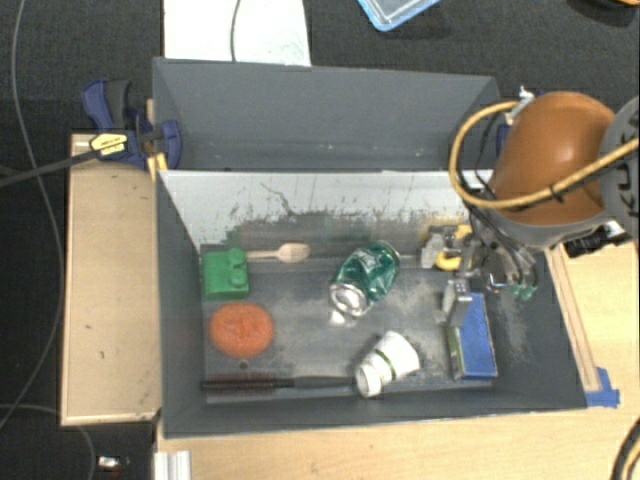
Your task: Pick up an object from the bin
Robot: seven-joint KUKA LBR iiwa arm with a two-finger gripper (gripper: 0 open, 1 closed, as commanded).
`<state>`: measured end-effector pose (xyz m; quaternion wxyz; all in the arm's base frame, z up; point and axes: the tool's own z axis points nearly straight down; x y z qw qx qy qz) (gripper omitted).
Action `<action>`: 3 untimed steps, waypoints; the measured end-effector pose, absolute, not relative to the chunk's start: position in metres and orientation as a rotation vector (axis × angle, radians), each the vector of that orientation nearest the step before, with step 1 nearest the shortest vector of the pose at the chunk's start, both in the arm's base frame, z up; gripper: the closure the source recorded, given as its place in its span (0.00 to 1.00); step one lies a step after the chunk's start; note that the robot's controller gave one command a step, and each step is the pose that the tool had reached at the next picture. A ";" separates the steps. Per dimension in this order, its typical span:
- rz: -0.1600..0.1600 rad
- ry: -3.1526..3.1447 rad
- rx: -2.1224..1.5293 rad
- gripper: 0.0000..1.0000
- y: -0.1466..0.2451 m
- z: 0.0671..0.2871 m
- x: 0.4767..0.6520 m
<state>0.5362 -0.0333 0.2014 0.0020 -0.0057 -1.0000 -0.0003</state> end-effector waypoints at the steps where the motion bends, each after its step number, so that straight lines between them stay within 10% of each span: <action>1: 0.000 -3.145 -0.016 0.00 -0.033 0.205 0.538; 2: 0.000 -3.138 0.240 0.00 0.003 0.128 0.508; 3: 0.004 -3.131 0.388 0.00 0.030 0.140 0.481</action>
Offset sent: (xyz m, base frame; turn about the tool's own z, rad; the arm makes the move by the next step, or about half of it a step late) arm -0.0517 0.0628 -0.1314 -0.2785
